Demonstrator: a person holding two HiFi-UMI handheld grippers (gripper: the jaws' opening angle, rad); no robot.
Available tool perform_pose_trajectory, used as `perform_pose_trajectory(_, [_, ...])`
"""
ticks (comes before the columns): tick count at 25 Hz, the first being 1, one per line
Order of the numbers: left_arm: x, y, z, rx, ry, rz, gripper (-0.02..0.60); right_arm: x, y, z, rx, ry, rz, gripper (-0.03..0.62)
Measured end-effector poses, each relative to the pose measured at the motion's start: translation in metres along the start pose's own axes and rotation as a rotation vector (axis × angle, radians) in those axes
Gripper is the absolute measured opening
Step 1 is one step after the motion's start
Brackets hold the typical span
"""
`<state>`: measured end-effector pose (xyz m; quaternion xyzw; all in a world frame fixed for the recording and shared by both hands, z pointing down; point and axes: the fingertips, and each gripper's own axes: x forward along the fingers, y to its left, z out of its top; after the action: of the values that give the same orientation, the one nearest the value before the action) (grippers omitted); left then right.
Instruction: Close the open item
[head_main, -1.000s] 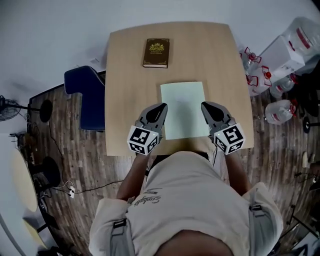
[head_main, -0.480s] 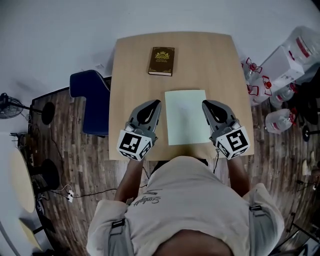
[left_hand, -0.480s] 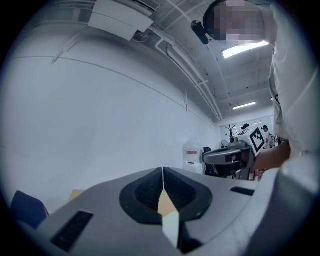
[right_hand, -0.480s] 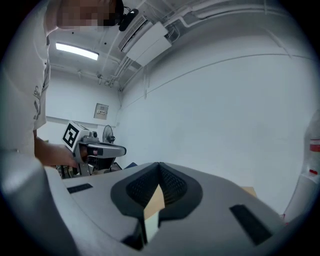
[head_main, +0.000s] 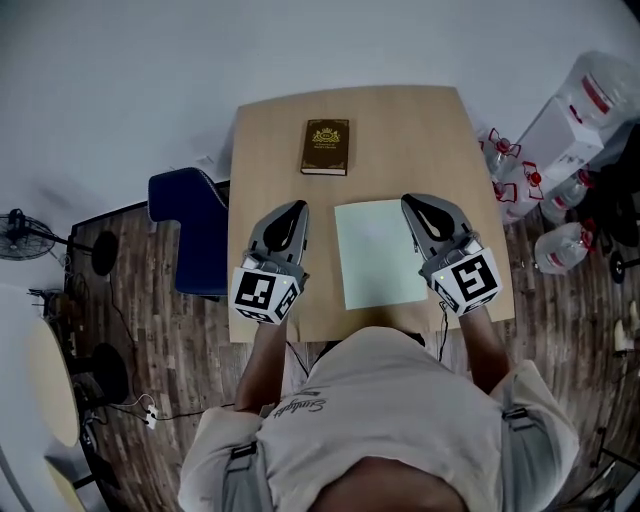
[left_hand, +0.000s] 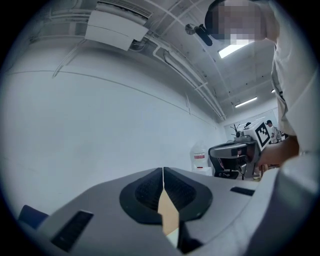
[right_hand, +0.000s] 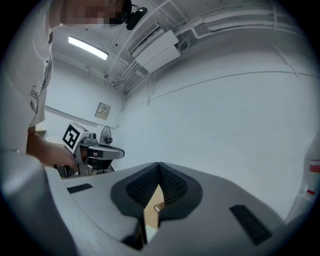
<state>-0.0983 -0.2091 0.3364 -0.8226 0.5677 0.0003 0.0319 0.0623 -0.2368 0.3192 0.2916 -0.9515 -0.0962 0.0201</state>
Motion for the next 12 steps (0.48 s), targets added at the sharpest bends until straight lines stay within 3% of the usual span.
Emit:
perform_pose_trajectory(5, [0.012, 0.015, -0.005, 0.011, -0.013, 0.047, 0.017, 0.006, -0.021, -0.006, 0.059, -0.041, -0.078, -0.011])
perform_pose_trajectory(12, [0.019, 0.009, -0.012, 0.028, 0.018, 0.025, 0.017, 0.003, -0.023, -0.017, 0.078, -0.029, -0.082, -0.011])
